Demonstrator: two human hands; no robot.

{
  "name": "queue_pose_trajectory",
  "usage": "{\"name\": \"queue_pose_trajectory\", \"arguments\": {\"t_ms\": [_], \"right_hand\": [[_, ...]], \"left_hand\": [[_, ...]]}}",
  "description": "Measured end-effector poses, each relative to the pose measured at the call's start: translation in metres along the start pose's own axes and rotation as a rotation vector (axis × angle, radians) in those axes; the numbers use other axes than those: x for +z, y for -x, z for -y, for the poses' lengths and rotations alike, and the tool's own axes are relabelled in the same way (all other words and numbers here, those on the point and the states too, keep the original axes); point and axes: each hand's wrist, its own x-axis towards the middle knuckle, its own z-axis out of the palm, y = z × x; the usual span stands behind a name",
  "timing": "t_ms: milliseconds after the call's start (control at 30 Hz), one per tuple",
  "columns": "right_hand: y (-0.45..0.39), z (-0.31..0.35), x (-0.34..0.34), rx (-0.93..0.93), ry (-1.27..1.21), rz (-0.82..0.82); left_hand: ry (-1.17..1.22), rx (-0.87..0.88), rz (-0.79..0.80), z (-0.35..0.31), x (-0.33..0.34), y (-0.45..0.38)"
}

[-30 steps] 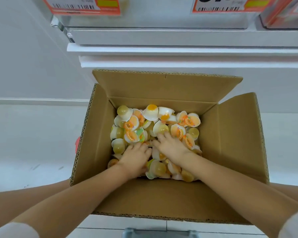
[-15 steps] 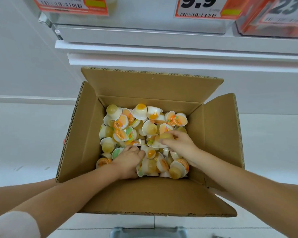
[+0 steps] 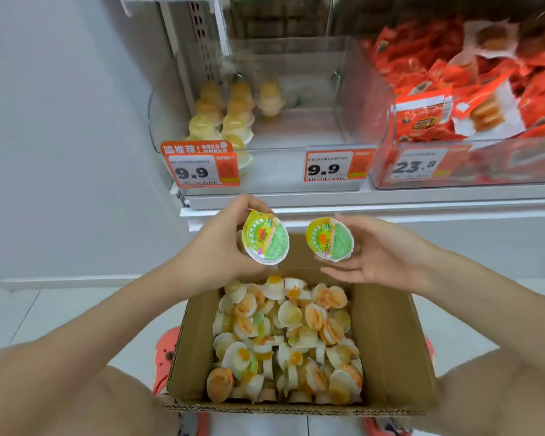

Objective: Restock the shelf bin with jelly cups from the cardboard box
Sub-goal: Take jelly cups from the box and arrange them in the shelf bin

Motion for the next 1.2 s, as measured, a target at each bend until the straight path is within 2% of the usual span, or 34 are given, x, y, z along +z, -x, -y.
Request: {"name": "queue_pose_trajectory", "arguments": {"t_ms": [100, 167, 233, 367, 467, 567, 733, 967, 1200], "right_hand": [[0.017, 0.018, 0.013, -0.193, -0.172, -0.006], [0.025, 0.023, 0.023, -0.292, -0.209, 0.01], [0.029, 0.023, 0.03, -0.412, -0.076, 0.001], [0.033, 0.012, 0.038, -0.732, 0.321, -0.123], [0.034, 0.006, 0.046, -0.867, 0.544, -0.109], [0.028, -0.002, 0.051, -0.875, 0.617, -0.093], [0.024, -0.006, 0.055, -0.87, 0.544, -0.058], [0.02, -0.011, 0.05, -0.812, 0.624, -0.021], [0.019, -0.011, 0.056, -0.852, 0.651, -0.163]], "left_hand": [[0.078, 0.02, -0.168, -0.023, 0.005, -0.001], [0.111, 0.028, -0.196, -0.03, 0.013, -0.002], [0.13, 0.021, -0.194, -0.032, 0.018, -0.001], [0.14, -0.007, -0.168, -0.029, 0.022, 0.006], [0.151, 0.031, -0.197, -0.029, 0.025, 0.006], [0.138, 0.058, -0.241, -0.032, 0.028, 0.008], [0.082, 0.074, -0.283, -0.035, 0.03, 0.009], [-0.018, 0.084, -0.318, -0.034, 0.036, 0.009], [-0.113, 0.138, -0.264, -0.035, 0.034, 0.005]]}}
